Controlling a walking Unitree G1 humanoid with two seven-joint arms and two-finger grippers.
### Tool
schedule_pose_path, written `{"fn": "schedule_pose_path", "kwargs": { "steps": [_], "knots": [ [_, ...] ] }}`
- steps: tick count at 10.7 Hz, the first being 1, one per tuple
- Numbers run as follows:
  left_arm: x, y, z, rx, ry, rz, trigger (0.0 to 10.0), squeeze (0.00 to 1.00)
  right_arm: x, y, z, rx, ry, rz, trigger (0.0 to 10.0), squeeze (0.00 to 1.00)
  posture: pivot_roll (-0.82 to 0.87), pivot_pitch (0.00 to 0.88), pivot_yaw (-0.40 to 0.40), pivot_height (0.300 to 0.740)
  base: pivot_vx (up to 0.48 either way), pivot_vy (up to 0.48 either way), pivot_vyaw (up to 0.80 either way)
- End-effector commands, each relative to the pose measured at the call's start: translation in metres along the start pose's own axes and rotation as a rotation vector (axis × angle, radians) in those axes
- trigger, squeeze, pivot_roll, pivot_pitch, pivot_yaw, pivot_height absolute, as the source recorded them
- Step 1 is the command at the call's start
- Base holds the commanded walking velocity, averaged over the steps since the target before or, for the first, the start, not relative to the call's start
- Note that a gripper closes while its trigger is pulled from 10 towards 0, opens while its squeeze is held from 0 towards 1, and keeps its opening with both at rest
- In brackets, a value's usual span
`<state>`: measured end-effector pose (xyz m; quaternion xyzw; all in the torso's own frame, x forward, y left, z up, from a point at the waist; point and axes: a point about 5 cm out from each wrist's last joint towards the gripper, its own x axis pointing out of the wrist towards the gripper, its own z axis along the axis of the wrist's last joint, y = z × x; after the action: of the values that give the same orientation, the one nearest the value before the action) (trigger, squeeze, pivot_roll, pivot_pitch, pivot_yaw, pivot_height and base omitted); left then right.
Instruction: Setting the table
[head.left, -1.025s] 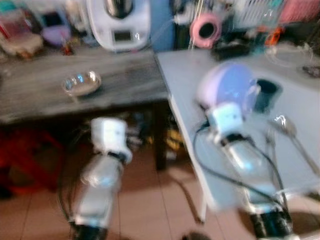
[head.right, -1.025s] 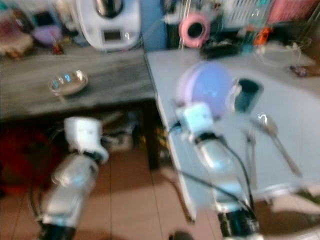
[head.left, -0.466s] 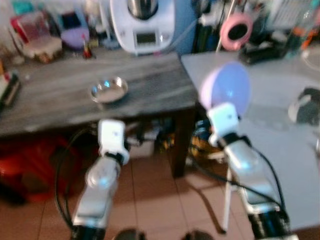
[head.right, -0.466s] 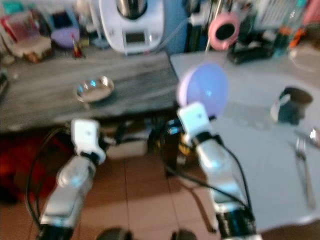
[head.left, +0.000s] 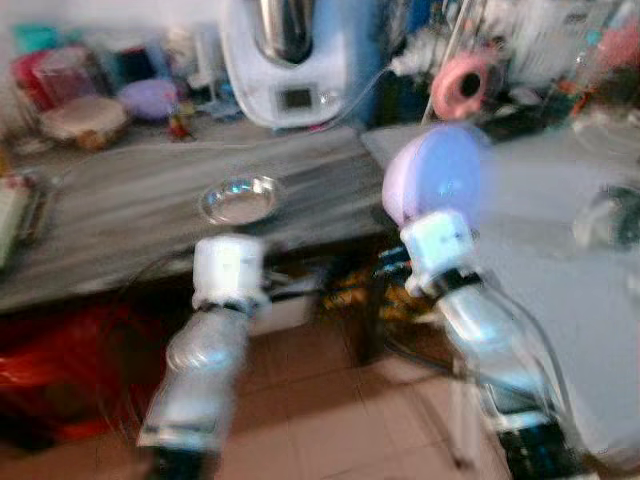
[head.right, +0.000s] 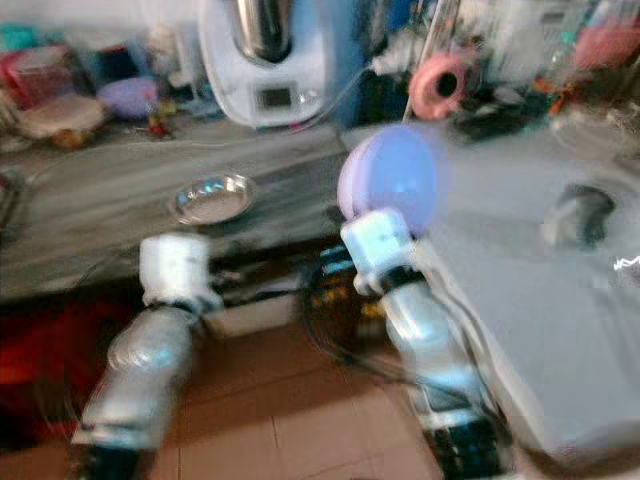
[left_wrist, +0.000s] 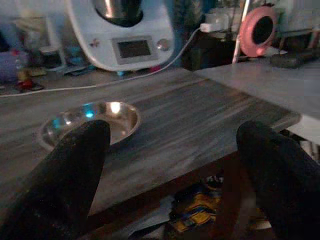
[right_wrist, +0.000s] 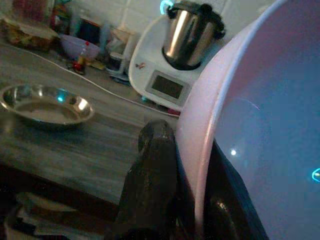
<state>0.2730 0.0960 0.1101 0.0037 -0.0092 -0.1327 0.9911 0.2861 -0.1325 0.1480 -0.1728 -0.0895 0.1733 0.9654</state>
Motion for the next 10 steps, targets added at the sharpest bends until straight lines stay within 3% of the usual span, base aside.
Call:
{"fn": "schedule_pose_path", "kwargs": {
  "steps": [1, 5, 6, 8, 10],
  "knots": [
    [-0.002, 0.015, -0.001, 0.031, 0.01, 0.039, 10.0, 0.0, 0.006, 0.005, 0.011, -0.003, -0.045, 0.019, 10.0, 0.0, -0.04, 0.0, 0.033, 0.74, 0.472, 0.0, 0.8],
    [-0.004, 0.018, -0.002, 0.001, 0.005, 0.06, 10.0, 0.0, 0.007, 0.009, 0.011, -0.002, -0.049, 0.034, 10.0, 0.0, -0.04, 0.0, 0.035, 0.74, 0.466, 0.0, 0.78],
    [-0.004, 0.02, 0.0, -0.03, -0.011, 0.082, 10.0, 0.0, 0.007, 0.009, 0.012, 0.008, -0.053, 0.038, 10.0, 0.0, -0.04, 0.0, 0.035, 0.74, 0.0, 0.0, 0.0],
    [-0.004, 0.028, 0.001, -0.013, -0.009, 0.129, 10.0, 0.0, 0.008, 0.011, 0.013, 0.0, -0.064, 0.056, 10.0, 0.0, -0.04, 0.0, 0.037, 0.74, 0.0, 0.0, 0.0],
    [-0.005, 0.032, 0.003, -0.011, -0.014, 0.142, 10.0, 0.0, 0.015, 0.001, 0.016, -0.04, -0.079, 0.043, 10.0, 0.0, -0.03, 0.013, 0.037, 0.74, 0.0, 0.0, 0.6]
  ]
}}
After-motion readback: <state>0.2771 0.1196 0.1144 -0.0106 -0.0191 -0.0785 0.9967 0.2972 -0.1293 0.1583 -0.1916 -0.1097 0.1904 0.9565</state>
